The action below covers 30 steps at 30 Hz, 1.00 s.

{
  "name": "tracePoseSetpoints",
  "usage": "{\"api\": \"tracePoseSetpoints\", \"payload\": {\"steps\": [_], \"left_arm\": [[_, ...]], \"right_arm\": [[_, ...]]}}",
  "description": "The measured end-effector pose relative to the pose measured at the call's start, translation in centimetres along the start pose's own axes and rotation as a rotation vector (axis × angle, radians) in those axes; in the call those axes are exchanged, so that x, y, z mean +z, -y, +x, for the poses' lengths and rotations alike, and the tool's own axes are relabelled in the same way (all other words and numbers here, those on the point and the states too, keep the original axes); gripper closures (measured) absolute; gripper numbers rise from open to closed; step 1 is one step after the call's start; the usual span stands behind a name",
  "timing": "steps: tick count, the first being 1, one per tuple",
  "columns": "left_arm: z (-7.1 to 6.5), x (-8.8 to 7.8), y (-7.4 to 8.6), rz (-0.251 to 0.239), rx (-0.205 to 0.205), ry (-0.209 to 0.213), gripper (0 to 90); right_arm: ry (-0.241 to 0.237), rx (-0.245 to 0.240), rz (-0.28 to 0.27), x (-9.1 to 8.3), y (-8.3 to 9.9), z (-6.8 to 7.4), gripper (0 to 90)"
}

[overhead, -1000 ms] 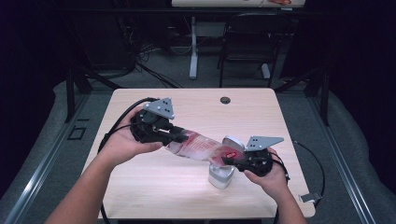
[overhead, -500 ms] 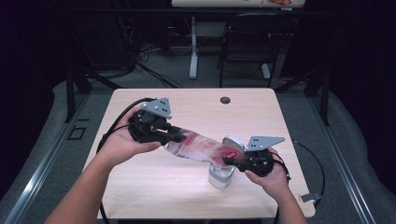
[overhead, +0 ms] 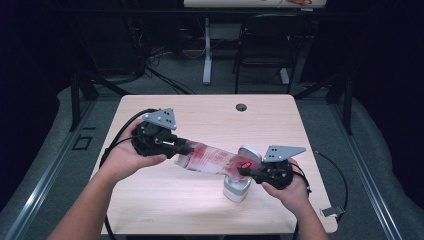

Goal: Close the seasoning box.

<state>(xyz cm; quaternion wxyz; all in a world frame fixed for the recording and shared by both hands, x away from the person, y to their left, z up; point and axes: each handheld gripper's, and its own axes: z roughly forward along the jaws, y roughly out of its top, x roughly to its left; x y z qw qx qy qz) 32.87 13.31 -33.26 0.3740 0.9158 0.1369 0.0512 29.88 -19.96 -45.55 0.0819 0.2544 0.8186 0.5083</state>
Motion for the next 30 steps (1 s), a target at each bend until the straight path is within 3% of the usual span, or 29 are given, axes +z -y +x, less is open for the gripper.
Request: {"api": "tracePoseSetpoints", "payload": {"steps": [12, 30], "left_arm": [[0.3, 0.1, 1.5, -0.015, -0.035, 0.006, 77.7], [0.6, 0.2, 2.4, -0.017, -0.045, 0.009, 78.0]], "right_arm": [[-0.006, -0.003, -0.009, 0.2, -0.1, 0.1, 88.3], [-0.011, 0.011, -0.027, 0.3, 0.1, -0.1, 84.3]]}}
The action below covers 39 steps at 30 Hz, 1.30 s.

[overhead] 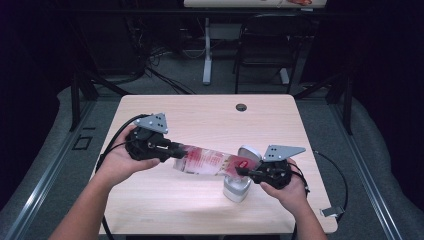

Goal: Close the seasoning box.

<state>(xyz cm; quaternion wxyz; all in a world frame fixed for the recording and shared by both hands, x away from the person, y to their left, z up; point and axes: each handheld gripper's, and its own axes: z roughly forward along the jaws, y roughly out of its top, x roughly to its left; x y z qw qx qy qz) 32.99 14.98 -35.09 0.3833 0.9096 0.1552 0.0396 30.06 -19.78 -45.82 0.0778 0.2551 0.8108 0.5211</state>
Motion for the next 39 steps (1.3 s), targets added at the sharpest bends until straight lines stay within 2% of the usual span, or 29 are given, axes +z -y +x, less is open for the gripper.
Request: {"api": "tracePoseSetpoints", "payload": {"steps": [13, 27, 39], "left_arm": [[0.2, 0.3, 0.9, 0.001, -0.015, 0.010, 78.0], [0.6, 0.9, 2.6, -0.004, -0.038, 0.030, 78.0], [0.9, 1.1, 4.4, -0.016, -0.080, 0.035, 78.0]], "right_arm": [[-0.011, -0.002, -0.002, -0.1, 0.2, -0.1, 83.1], [-0.027, -0.004, -0.008, -0.1, 0.2, -0.2, 81.3], [-0.034, 0.000, -0.002, 0.0, 0.3, -0.2, 77.9]]}}
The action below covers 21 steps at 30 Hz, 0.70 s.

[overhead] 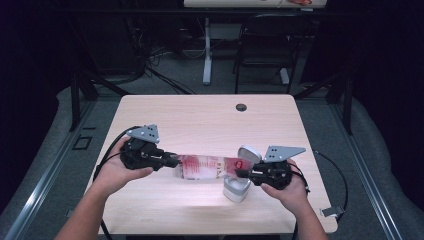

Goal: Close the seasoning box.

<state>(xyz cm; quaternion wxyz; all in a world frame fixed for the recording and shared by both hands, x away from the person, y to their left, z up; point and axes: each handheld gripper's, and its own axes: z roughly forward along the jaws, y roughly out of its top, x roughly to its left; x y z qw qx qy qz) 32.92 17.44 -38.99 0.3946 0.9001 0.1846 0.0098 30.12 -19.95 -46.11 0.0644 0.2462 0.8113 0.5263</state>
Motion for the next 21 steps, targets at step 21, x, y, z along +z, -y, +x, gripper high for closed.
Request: {"api": "tracePoseSetpoints", "payload": {"steps": [21], "left_arm": [[0.7, 0.6, 2.2, -0.001, -0.052, 0.007, 77.6]], "right_arm": [[-0.002, 0.003, 0.018, 0.1, 0.3, -0.2, 81.3]]}}
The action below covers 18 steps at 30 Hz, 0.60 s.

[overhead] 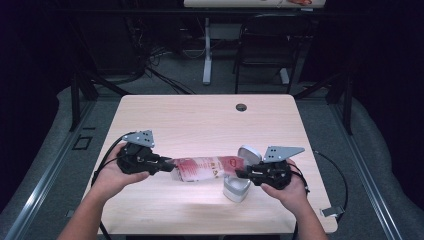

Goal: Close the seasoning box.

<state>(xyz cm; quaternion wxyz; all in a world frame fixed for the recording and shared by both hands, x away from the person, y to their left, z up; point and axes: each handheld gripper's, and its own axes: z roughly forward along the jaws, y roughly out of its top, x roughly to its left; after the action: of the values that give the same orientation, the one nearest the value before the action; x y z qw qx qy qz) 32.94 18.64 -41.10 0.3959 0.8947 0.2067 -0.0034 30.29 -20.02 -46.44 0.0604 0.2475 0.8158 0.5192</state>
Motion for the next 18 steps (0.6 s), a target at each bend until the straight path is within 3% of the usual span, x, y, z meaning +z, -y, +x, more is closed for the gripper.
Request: {"api": "tracePoseSetpoints", "payload": {"steps": [18], "left_arm": [[0.30, 0.48, 0.39, 0.012, -0.015, -0.005, 76.5]], "right_arm": [[0.025, -0.023, -0.013, -0.10, -0.30, 0.44, 89.3]]}}
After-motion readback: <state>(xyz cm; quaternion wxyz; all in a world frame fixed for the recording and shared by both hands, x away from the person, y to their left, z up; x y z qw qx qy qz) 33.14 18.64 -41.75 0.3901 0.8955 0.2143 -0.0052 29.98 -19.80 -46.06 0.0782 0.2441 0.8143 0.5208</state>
